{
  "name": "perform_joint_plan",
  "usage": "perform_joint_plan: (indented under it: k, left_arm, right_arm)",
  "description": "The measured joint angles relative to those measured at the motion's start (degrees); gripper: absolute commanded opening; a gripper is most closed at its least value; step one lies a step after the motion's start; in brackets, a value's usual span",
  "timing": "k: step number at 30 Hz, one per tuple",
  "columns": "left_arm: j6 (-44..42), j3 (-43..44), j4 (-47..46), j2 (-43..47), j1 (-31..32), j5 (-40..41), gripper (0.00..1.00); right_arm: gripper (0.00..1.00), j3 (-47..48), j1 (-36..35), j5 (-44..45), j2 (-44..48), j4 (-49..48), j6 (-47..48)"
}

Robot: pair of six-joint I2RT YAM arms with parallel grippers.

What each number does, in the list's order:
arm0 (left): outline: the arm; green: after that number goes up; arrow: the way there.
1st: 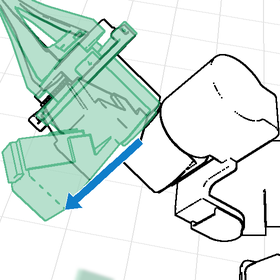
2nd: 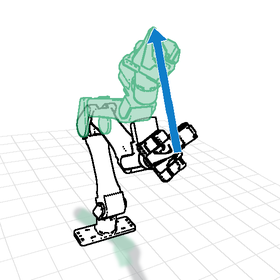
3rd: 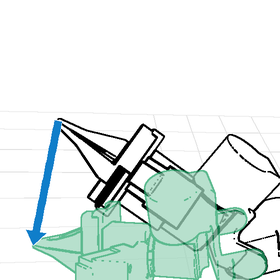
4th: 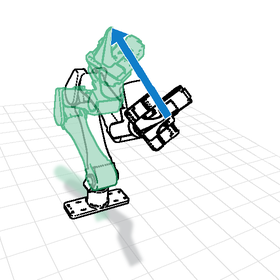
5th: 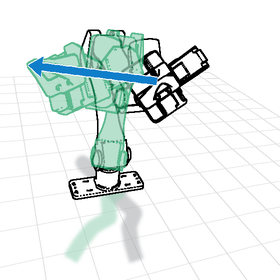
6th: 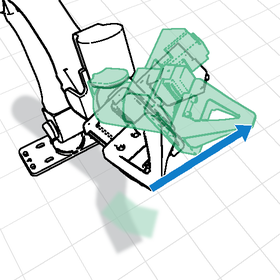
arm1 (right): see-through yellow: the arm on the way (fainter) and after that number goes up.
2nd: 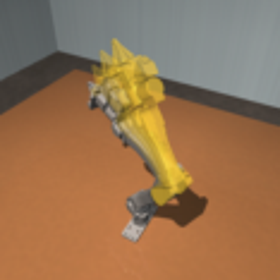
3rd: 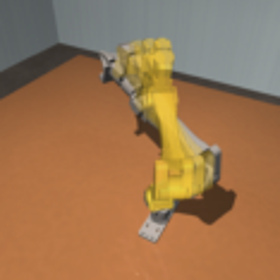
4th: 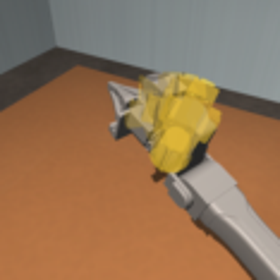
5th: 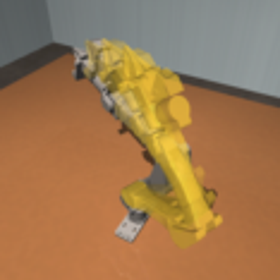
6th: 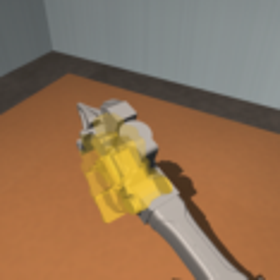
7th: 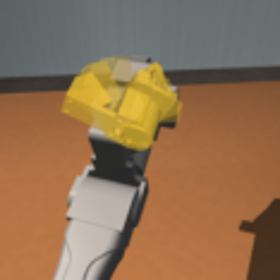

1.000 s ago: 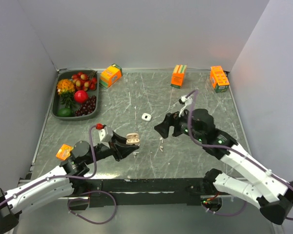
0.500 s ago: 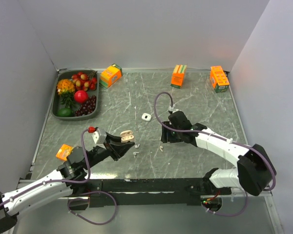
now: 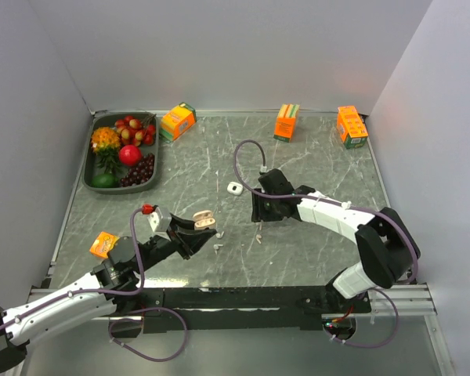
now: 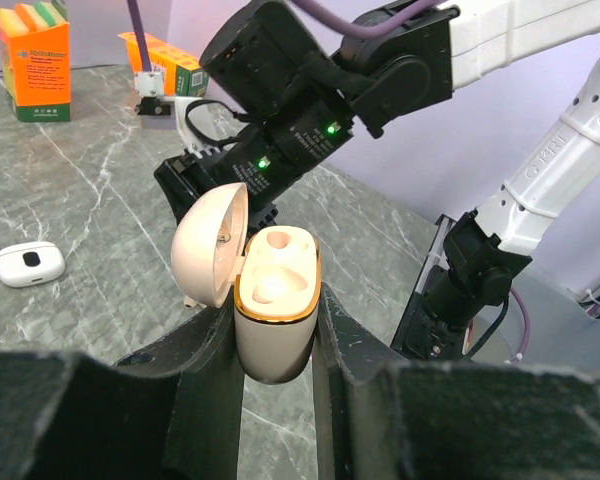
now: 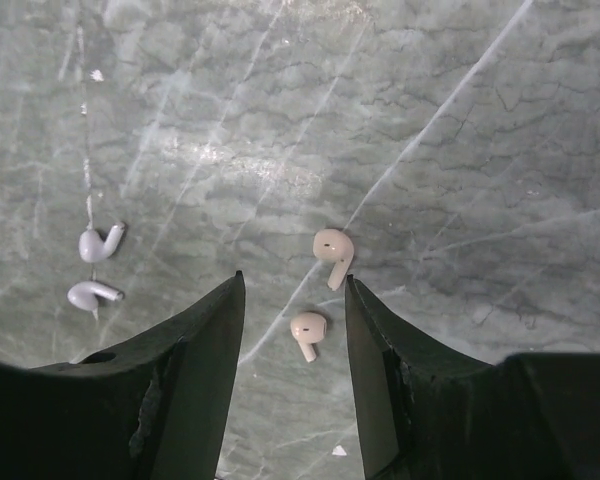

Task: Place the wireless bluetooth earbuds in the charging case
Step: Pick up the earbud from the center of the board.

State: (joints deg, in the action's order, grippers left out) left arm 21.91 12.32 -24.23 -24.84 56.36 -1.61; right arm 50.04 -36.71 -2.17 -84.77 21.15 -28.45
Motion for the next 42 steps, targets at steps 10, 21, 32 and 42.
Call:
perform_joint_plan:
  k: [10, 21, 32, 42]
  left_arm:
    - [-0.02, 0.0, 0.24, 0.13, 0.52, 0.44, 0.01]
    - [-0.17, 0.0, 0.48, -0.5, 0.87, 0.48, 0.01]
    - [-0.17, 0.0, 0.57, -0.5, 1.09, 0.66, 0.01]
    - [-0.2, 0.0, 0.52, -1.2, 1.11, 0.66, 0.01]
  right_arm:
    - [0.49, 0.04, 0.0, 1.05, -4.39, 0.07, 0.9]
    - [0.45, 0.74, 0.02, 1.07, -7.85, -0.57, 1.31]
    - [0.43, 1.84, 0.02, 1.07, -8.61, -0.26, 1.66]
    - [0.25, 2.03, 0.07, 1.07, -9.09, -0.55, 2.38]
